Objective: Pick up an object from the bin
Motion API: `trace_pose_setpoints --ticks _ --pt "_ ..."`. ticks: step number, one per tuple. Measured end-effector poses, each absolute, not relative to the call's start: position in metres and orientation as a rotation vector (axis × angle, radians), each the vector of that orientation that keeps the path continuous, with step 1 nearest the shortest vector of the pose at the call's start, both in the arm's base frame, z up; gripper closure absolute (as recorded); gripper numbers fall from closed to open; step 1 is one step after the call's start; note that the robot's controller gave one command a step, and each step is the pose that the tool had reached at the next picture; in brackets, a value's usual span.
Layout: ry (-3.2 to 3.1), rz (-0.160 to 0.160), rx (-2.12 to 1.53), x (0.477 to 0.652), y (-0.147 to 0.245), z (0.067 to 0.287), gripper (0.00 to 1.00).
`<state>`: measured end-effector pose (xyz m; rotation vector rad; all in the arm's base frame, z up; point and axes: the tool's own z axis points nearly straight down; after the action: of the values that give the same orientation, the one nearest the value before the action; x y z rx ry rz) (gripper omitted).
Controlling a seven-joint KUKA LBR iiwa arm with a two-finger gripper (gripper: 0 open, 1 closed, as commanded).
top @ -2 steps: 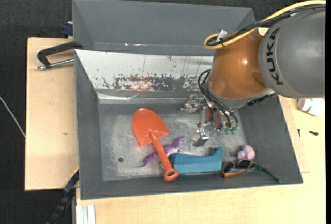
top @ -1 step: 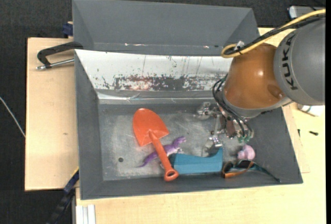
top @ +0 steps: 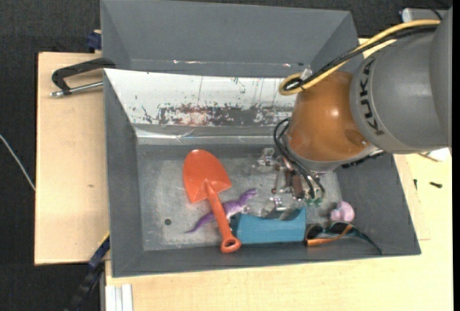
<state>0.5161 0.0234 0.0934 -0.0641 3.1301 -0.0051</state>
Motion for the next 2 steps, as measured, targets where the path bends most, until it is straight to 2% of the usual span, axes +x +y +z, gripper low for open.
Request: trace_pose_setpoints --ticks 1,2 --pt "3.103 0.001 -0.048 0.513 0.05 0.087 0.0" --pt "3.105 0.003 -0.114 0.501 0.089 0.079 1.0"
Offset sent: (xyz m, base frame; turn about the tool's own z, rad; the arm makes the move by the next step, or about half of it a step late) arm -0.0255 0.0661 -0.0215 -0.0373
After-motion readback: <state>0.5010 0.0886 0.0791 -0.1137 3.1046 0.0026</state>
